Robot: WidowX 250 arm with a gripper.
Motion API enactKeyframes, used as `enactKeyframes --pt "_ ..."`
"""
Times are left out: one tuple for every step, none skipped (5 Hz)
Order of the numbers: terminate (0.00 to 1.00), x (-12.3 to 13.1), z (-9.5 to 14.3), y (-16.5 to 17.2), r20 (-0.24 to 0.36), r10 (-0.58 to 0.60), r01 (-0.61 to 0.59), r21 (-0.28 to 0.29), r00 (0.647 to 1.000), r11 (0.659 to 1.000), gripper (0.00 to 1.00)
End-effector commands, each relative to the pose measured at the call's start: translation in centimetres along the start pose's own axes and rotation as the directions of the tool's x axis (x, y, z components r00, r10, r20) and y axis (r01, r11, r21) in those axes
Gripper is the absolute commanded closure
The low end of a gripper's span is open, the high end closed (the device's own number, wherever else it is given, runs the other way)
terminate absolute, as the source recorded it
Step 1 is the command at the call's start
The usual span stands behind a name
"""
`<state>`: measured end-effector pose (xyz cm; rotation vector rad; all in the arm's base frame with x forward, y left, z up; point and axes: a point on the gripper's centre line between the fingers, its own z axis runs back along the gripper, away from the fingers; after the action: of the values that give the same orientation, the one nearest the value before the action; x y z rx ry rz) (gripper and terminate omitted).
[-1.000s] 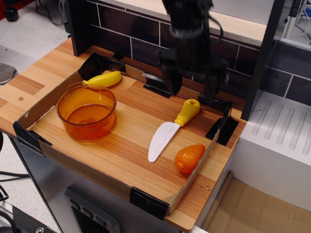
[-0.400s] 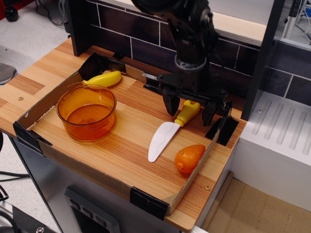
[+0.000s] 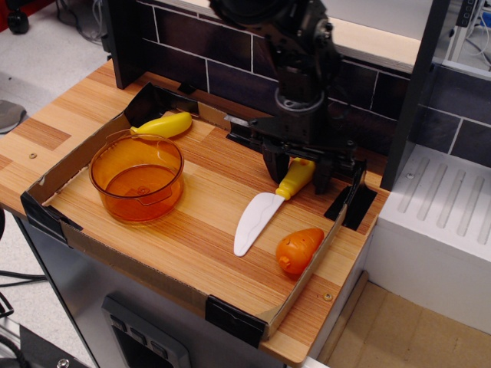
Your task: Put knife in pot
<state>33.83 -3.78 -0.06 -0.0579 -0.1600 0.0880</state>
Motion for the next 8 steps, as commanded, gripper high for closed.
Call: enactKeyframes --pt "0.00 1.0 3.4 0.6 0.010 -0.010 0.011 -0.008 1.000 1.000 1.00" --pt "0.00 1.6 7.2 1.1 0.057 0.017 -0.016 -0.019 0.998 1.000 1.00" --pt "0.00 1.8 9.5 1.8 0.080 0.037 -0.034 -0.042 0.996 0.999 1.00" --pt "0.00 1.7 10.5 3.6 0.019 0.074 -0.074 0.001 0.997 0.997 1.00" --pt "0.00 0.5 10.9 5.8 -0.079 0.112 -0.103 0.106 0.991 0.989 1.00" --pt "0.00 0.1 12.6 8.6 -0.114 0.143 -0.131 0.106 0.983 0.986 1.00" --pt "0.00 -1.0 12.4 10.6 -0.095 0.124 -0.117 0.079 0.988 0.990 1.00" --pt "0.00 -2.6 10.6 12.2 -0.078 0.080 -0.075 0.063 0.994 0.995 1.00"
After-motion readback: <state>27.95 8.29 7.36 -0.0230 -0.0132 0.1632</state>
